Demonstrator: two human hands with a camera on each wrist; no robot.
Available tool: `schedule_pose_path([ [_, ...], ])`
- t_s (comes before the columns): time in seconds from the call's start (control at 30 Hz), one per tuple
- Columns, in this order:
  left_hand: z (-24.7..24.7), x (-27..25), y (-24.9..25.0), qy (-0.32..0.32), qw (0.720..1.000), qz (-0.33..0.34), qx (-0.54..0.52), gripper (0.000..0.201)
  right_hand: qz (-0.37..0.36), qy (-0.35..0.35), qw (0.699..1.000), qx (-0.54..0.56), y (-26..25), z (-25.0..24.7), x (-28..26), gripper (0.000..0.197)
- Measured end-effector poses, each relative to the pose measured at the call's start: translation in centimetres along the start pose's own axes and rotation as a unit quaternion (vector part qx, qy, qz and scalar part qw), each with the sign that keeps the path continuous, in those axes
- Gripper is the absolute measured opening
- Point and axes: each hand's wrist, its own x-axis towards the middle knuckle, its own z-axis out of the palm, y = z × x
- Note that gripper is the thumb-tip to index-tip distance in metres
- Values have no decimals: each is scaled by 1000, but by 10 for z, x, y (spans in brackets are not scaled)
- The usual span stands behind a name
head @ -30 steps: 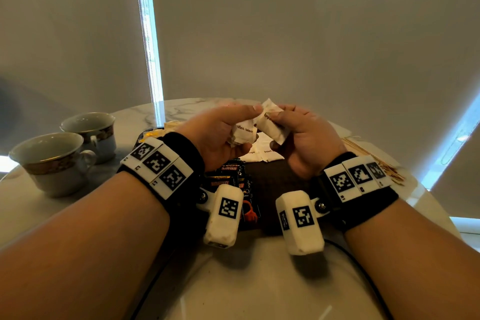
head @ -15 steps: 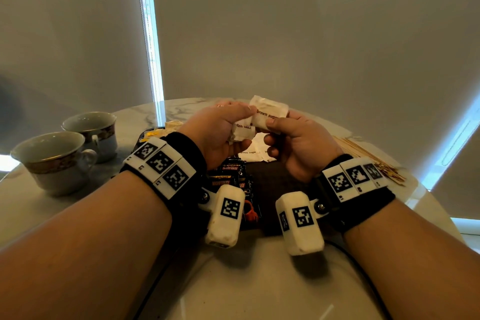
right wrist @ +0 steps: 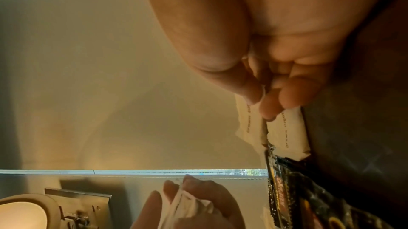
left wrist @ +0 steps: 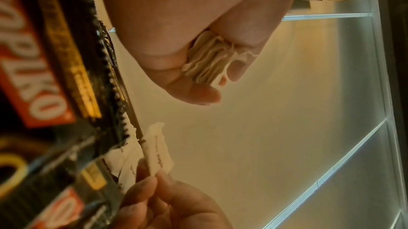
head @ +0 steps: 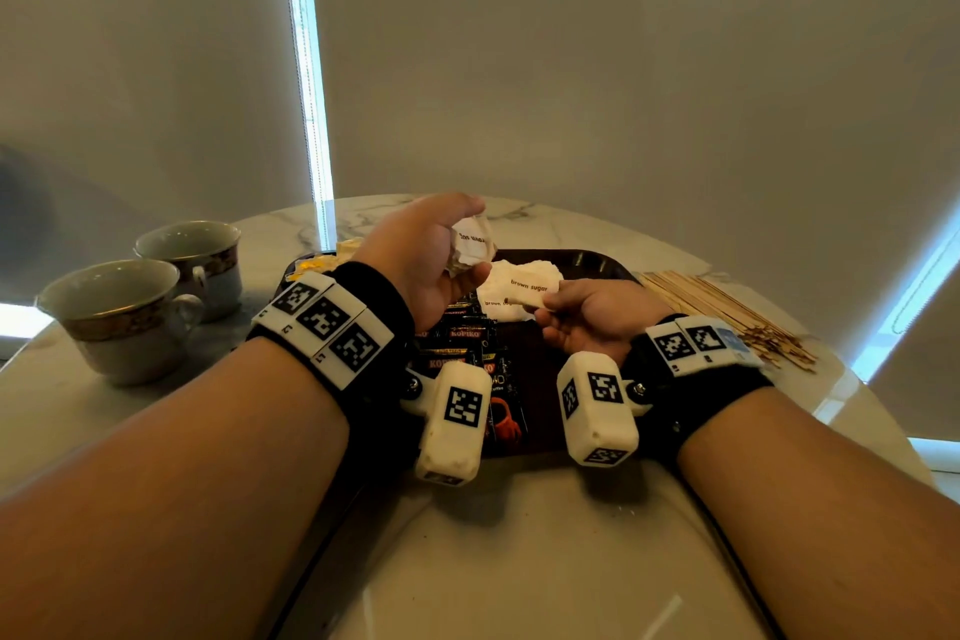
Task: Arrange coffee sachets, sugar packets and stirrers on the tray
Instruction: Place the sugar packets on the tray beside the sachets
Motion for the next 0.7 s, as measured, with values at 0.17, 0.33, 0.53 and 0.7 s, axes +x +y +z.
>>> schedule_pose_path([
  [0.17, 1, 0, 0, -1, 1000, 1, 1, 26, 9, -13, 999, -46, -1, 1, -2, 40],
  [0.33, 2, -1, 2, -3, 1000, 0, 3, 29, 25, -16, 997, -74, -1, 3, 0, 40],
  [0.53, 1, -1, 2, -6, 1000, 2, 6, 29, 15, -18, 995, -98, -1, 7, -2, 37],
  [0.7, 2, 0, 1, -7, 1000, 2, 10, 28, 7, -17, 995, -102, 0, 7, -3, 32],
])
